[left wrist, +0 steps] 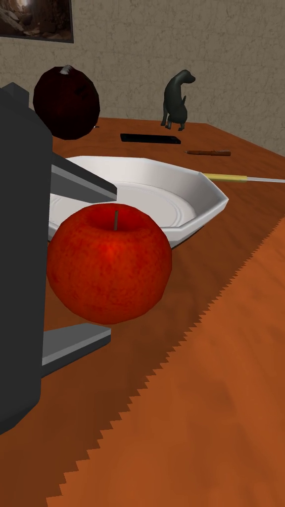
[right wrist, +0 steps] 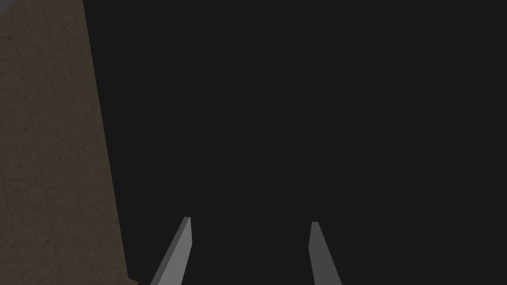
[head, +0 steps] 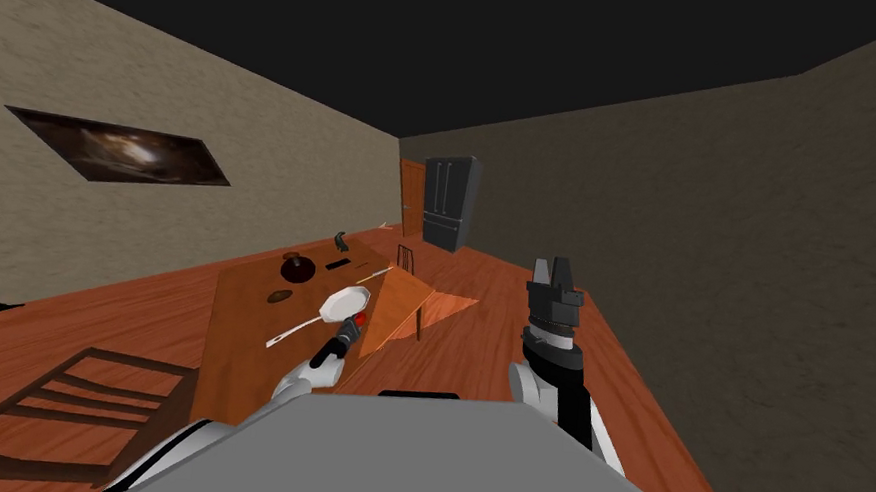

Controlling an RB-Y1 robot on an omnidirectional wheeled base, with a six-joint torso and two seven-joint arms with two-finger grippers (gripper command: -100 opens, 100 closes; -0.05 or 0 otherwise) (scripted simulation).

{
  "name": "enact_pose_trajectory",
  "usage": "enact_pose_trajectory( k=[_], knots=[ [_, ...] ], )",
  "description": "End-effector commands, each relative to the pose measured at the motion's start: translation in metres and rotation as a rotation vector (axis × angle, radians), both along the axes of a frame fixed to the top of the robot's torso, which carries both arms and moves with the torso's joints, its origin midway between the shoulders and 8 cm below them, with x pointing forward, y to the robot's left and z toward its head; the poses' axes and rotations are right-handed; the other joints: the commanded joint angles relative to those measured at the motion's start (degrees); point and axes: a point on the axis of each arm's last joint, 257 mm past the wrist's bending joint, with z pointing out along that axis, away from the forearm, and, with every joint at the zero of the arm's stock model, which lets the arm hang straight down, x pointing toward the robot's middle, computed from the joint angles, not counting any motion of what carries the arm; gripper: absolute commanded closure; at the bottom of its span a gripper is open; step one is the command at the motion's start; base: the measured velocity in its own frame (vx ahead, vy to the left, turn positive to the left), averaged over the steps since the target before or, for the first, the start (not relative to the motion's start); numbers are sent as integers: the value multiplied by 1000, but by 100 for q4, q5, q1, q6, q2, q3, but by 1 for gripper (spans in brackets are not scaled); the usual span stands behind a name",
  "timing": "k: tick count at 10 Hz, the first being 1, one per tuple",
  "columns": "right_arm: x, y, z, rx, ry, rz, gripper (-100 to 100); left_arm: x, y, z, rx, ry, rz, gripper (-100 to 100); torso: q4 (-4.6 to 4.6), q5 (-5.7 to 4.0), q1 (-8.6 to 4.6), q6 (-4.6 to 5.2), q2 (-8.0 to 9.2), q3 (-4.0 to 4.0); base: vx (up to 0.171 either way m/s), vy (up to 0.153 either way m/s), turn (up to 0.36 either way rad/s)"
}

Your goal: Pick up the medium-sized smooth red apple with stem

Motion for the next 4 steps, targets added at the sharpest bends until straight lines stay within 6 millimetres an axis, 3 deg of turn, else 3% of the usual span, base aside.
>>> enact_pose_trajectory(
  k=[1,3,4],
  knots=[
    [0,0,0,0,0,0,0,-2,-4,0,-4,4,-20,100,0,0,0,0,0,0,23,-44,100],
    [0,0,0,0,0,0,0,-2,-4,1,-3,4,-25,100,-2,1,-1,0,-4,-3,21,-32,75],
    [0,0,0,0,0,0,0,-3,-4,0,-4,6,-25,0,0,2,7,4,-1,-1,0,0,0]
  ],
)
